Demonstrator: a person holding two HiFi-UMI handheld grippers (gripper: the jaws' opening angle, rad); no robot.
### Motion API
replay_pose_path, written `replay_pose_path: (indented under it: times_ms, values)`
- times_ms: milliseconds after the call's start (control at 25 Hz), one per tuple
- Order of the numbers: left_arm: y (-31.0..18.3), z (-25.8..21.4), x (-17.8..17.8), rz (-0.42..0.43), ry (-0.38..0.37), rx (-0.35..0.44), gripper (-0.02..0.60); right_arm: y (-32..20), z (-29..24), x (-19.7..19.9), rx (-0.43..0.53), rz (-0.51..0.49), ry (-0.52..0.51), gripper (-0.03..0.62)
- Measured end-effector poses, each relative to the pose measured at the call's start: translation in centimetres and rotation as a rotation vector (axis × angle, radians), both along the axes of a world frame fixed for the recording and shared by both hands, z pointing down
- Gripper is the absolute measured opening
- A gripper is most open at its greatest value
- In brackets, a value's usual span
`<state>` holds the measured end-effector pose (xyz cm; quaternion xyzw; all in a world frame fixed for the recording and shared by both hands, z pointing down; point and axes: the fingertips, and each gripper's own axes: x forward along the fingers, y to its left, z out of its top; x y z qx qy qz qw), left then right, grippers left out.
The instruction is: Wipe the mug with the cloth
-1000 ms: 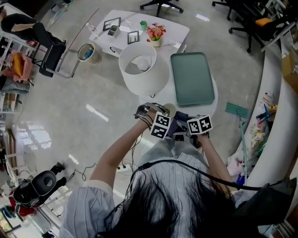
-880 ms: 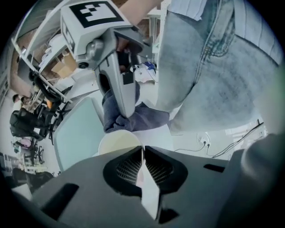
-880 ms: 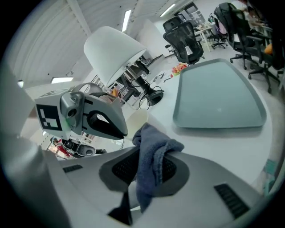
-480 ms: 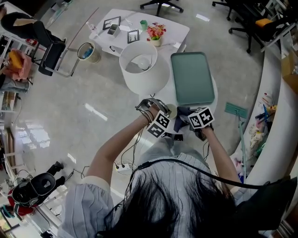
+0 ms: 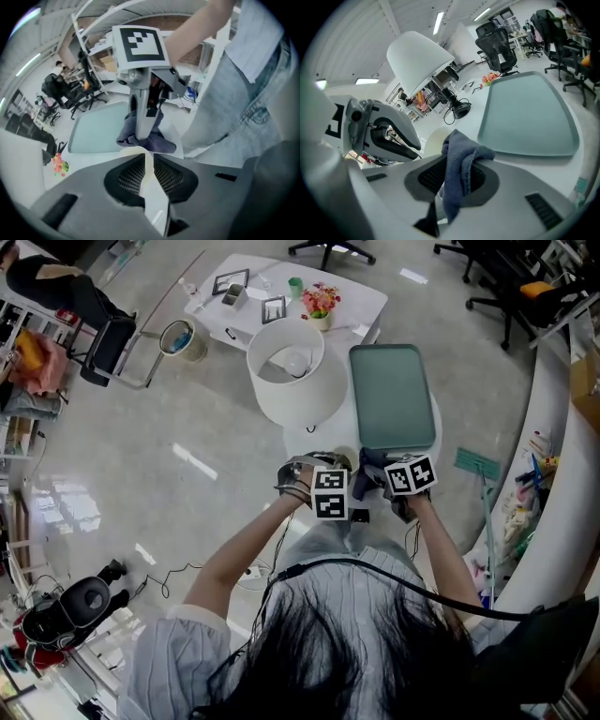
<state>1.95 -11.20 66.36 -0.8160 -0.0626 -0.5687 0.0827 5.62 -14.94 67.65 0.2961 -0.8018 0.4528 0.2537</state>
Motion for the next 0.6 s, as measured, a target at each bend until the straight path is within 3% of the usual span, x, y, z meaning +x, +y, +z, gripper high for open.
replay_pose_path:
  times_ms: [120,360,480,600]
  values:
    - [-0.6,-0.5,0.7,-0.229,0.033,-0.010,0.040,-0.1,-0.1,0.1,0.004,-0.003,0.014,0.080]
    - [-0.9,0.5,1.9,-0.656,0.098,-0.109,0.040,-0.2,0.1,0.0,0.002,0.012,0.004,0.080]
    - [-2.0,1.1,1.5,-0.777,0.083,-0.059,0.040,-0.2,0.1,0.0,0.000,0.015,0.000,0.080]
    - [-2.3,1.8,1.5,-0.802,0.067,-0.046,0.040,-0.2,0.0,-0.2,-0.004,0.021,-0.014,0.080]
